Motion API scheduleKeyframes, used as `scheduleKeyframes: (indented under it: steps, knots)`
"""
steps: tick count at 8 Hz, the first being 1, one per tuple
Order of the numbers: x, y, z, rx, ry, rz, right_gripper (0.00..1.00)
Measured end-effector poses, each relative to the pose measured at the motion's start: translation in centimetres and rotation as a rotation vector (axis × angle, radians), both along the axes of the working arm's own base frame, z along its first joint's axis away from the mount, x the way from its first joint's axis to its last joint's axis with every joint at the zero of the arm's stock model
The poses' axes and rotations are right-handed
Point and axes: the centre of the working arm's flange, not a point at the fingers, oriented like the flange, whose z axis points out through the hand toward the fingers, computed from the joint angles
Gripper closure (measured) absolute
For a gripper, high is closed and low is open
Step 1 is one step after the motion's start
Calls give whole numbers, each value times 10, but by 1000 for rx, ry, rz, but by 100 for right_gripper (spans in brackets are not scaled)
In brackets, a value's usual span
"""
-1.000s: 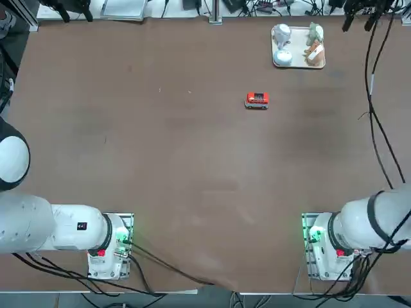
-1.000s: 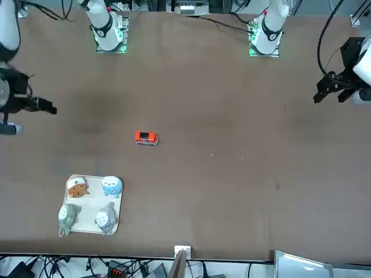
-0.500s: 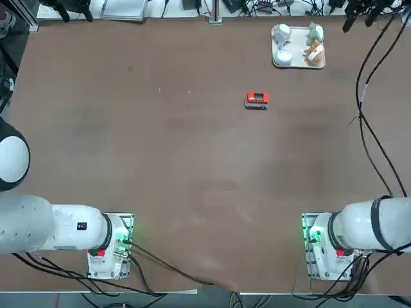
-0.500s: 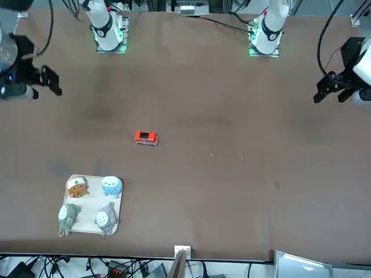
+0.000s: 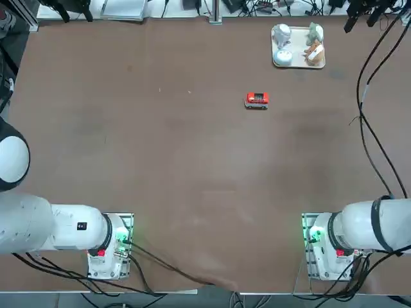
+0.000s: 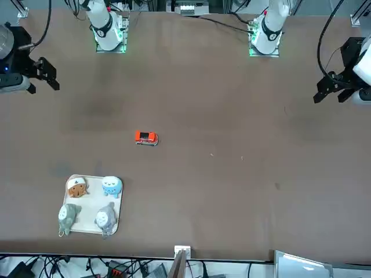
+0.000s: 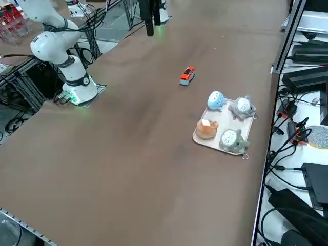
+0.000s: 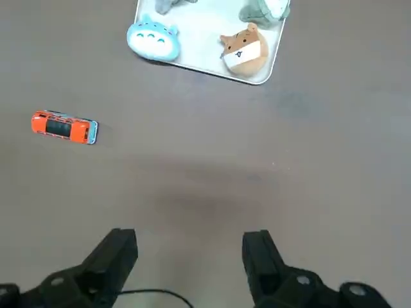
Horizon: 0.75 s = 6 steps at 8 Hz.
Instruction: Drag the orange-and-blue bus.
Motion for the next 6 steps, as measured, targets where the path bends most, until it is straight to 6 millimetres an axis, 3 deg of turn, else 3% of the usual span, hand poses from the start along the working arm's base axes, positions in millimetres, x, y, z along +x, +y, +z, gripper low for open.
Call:
scheduleKeyframes:
  steps: [6]
  knots:
    - [-2,-7,-4,6,57,-37,0]
